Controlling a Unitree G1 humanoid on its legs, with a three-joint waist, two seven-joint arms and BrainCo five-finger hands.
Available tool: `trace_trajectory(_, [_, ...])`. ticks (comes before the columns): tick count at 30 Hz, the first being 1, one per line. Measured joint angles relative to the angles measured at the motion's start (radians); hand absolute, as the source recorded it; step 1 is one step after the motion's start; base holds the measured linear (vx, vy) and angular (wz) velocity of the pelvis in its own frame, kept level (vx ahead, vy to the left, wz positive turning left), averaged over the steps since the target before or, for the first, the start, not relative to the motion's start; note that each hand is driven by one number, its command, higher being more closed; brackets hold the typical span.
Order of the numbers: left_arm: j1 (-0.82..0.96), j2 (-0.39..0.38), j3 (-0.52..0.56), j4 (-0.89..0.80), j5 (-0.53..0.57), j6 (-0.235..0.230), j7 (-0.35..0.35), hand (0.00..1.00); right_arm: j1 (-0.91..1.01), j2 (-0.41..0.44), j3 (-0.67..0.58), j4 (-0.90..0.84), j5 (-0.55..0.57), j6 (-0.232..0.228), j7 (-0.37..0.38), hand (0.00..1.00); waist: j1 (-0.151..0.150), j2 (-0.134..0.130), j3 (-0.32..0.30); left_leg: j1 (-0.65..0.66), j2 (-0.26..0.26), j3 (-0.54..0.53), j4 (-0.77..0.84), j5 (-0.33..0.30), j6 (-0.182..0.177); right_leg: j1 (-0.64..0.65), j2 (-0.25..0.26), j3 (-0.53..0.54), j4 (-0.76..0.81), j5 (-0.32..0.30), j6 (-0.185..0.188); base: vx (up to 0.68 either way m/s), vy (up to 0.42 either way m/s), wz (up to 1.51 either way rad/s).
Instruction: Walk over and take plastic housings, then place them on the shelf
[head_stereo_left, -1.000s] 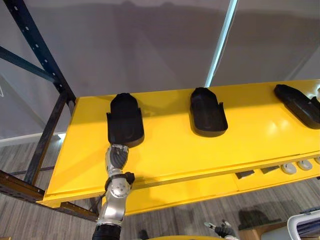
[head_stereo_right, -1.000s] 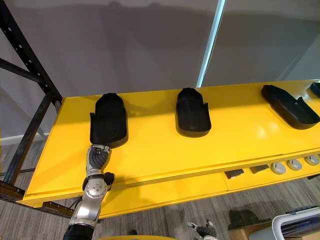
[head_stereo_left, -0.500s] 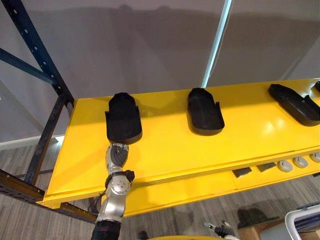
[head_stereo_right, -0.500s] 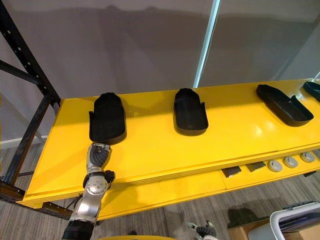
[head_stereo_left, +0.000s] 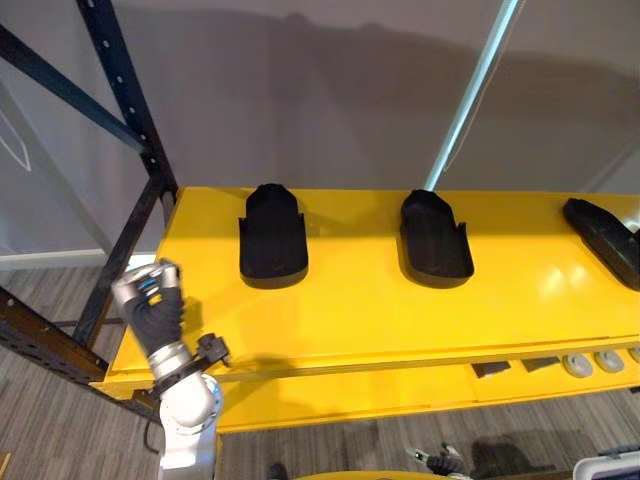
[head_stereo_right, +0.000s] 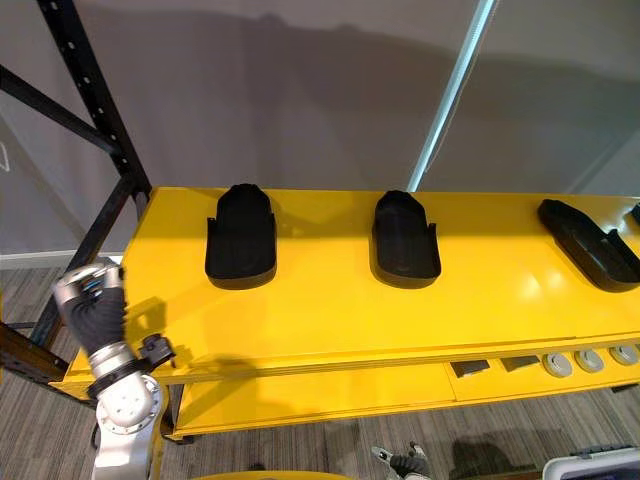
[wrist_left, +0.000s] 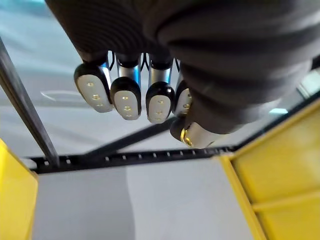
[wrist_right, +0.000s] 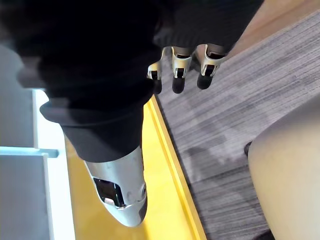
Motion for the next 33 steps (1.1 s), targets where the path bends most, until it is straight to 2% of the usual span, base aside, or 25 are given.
trace_trajectory(3, [0.043,-0.023,0.051,0.046,-0.079,-0.005,0.017,1.00,0.002,-0.014,0.050,0.000,0.001,-0.001,-0.012,0.00,0.002,0.000,0.000,-0.006,0.001,-0.011,0.007,0.000,-0.001,0.004,0.001,-0.006,-0.008,0.000,0.000,0.04,-0.023,0.14])
trace_trajectory(6, [0.049,-0.047,0.086,0.214,-0.137,0.003,0.011,1.00,0.000,-0.019,0.053,0.000,0.001,0.003,-0.020,0.00,0.002,0.002,0.002,-0.032,0.007,-0.025,0.064,-0.021,-0.004,0.017,-0.001,-0.011,-0.011,-0.007,-0.008,0.02,-0.020,0.17])
trace_trajectory(8, [0.050,-0.053,0.112,0.389,-0.161,0.045,-0.037,1.00,-0.002,-0.018,0.053,0.000,0.001,0.007,-0.020,0.00,0.004,-0.001,0.002,-0.051,0.006,-0.027,0.115,-0.044,-0.007,0.023,-0.009,-0.020,-0.011,-0.031,-0.024,0.00,-0.018,0.00])
trace_trajectory(10, [0.047,-0.053,0.137,0.503,-0.174,0.072,-0.074,1.00,-0.003,-0.012,0.053,-0.007,0.001,0.014,-0.020,0.00,0.002,-0.006,0.004,-0.061,0.000,-0.026,0.136,-0.048,-0.007,0.022,-0.020,-0.037,-0.009,-0.057,-0.024,0.00,-0.063,-0.01])
trace_trajectory(11, [0.044,-0.052,0.151,0.542,-0.172,0.052,-0.093,0.00,0.003,-0.005,0.051,-0.028,0.001,0.022,-0.020,0.00,0.004,-0.014,0.003,-0.055,-0.013,-0.025,0.140,-0.047,-0.008,0.021,-0.033,-0.039,-0.007,-0.091,-0.026,0.01,-0.063,0.02])
trace_trajectory(12, [0.037,-0.049,0.157,0.573,-0.172,0.060,-0.103,0.00,0.006,-0.004,0.051,-0.036,0.001,0.025,-0.020,0.00,0.004,-0.012,0.002,-0.052,-0.012,-0.026,0.140,-0.046,-0.009,0.023,-0.034,-0.041,-0.005,-0.093,-0.026,-0.04,-0.061,0.05])
trace_trajectory(14, [0.006,-0.045,0.192,0.799,-0.172,0.118,-0.156,0.00,0.006,-0.016,0.048,-0.050,0.001,0.029,-0.020,0.00,-0.003,0.004,0.004,-0.031,-0.016,-0.026,0.128,-0.039,-0.013,0.022,-0.037,-0.052,0.015,-0.113,-0.020,-0.07,-0.034,0.02])
trace_trajectory(16, [0.005,-0.039,0.197,0.930,-0.171,0.151,-0.183,0.00,0.014,-0.016,0.045,-0.063,0.001,0.030,-0.020,0.00,-0.004,0.008,0.002,-0.014,-0.018,-0.020,0.101,-0.027,-0.016,0.021,-0.037,-0.050,0.017,-0.120,-0.015,-0.01,-0.009,-0.02])
trace_trajectory(19, [0.001,-0.035,0.221,1.112,-0.166,0.170,-0.211,0.00,0.014,0.005,0.008,-0.060,0.002,0.044,-0.019,0.00,-0.001,0.002,0.002,-0.009,-0.022,-0.018,0.078,-0.015,-0.017,0.019,-0.037,-0.053,0.009,-0.127,-0.008,0.02,-0.007,0.01])
trace_trajectory(23, [-0.025,-0.018,0.252,1.194,-0.128,0.181,-0.231,0.00,0.014,0.012,-0.017,-0.057,0.001,0.046,-0.017,0.00,0.003,-0.013,0.004,0.001,-0.033,-0.010,0.063,-0.013,-0.020,0.024,-0.045,-0.046,0.005,-0.125,-0.009,0.08,0.012,-0.05])
trace_trajectory(26, [-0.068,-0.015,0.256,1.244,-0.101,0.181,-0.247,0.00,0.011,0.016,-0.050,-0.052,0.000,0.046,-0.017,0.00,0.018,-0.004,0.008,0.038,-0.049,0.012,0.023,-0.010,-0.013,0.038,-0.053,-0.018,-0.011,-0.118,0.000,0.11,0.053,-0.25])
trace_trajectory(33, [-0.152,-0.015,0.250,1.329,-0.056,0.179,-0.285,0.00,-0.023,0.023,-0.109,-0.027,0.000,0.046,-0.018,0.00,0.016,0.002,0.029,0.071,-0.054,0.038,0.001,-0.018,-0.005,0.054,-0.050,0.001,-0.013,-0.104,0.006,0.08,0.010,-0.11])
